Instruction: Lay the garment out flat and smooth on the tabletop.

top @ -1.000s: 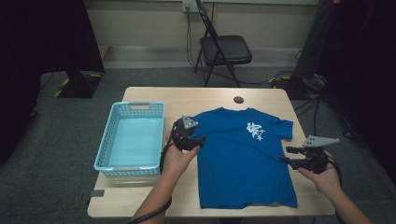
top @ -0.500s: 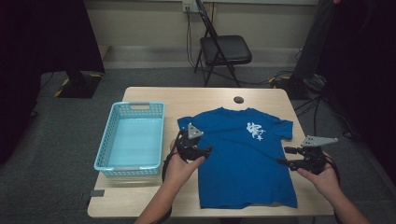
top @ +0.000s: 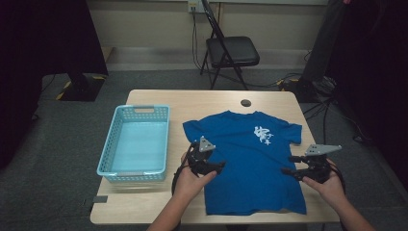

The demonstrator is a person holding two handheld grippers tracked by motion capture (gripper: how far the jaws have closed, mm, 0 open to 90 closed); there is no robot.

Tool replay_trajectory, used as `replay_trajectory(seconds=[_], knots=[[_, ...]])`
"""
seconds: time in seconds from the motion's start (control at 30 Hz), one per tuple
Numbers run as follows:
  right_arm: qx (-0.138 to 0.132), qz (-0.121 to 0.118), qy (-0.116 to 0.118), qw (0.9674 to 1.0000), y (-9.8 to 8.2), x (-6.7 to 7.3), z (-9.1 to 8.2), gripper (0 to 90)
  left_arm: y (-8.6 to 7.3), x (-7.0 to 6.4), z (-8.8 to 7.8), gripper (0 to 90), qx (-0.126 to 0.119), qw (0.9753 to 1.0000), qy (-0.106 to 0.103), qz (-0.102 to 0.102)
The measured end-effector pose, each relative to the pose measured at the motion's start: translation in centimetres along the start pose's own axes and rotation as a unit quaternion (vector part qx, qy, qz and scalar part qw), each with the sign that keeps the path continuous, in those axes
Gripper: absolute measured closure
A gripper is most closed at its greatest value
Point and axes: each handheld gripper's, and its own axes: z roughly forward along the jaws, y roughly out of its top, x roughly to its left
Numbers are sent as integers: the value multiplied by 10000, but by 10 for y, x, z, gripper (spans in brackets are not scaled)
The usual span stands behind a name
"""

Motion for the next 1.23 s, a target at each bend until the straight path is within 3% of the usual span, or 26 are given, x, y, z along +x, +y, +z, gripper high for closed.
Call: replay_trajectory(seconds=[0.17, 0.33, 0.63, 0.83, 1.23], knots=[[66, -4, 17, 10000, -4, 3, 6, 304, -3, -9, 5, 294, 153, 9997, -153, 142], [170, -60, 79, 9998, -9, 7, 13, 299, -6, -19, 11, 249, 348, 9981, -291, 425], [440, -317, 167, 9984, -17, 19, 27, 312, -17, -33, 19, 303, 563, 9951, -333, 746], [427, -451, 207, 9979, -19, 25, 31, 319, -25, -36, 21, 316, 541, 9949, -308, 797], [477, -543, 309, 9969, -25, 28, 36, 320, -38, -34, 22, 333, 611, 9950, -441, 657]])
